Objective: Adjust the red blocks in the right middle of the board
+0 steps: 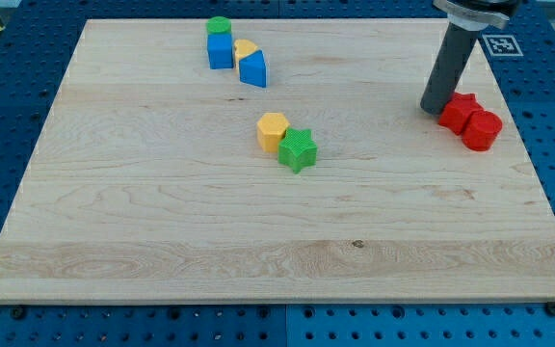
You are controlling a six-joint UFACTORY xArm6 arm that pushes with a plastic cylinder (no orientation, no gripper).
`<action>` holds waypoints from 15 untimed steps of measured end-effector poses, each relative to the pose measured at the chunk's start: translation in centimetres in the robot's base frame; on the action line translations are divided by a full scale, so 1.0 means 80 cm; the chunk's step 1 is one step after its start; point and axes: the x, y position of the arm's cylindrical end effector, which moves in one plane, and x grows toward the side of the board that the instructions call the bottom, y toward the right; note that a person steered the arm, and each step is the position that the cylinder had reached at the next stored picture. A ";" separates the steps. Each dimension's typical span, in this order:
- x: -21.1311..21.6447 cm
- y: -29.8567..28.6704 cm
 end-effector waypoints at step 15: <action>0.114 0.095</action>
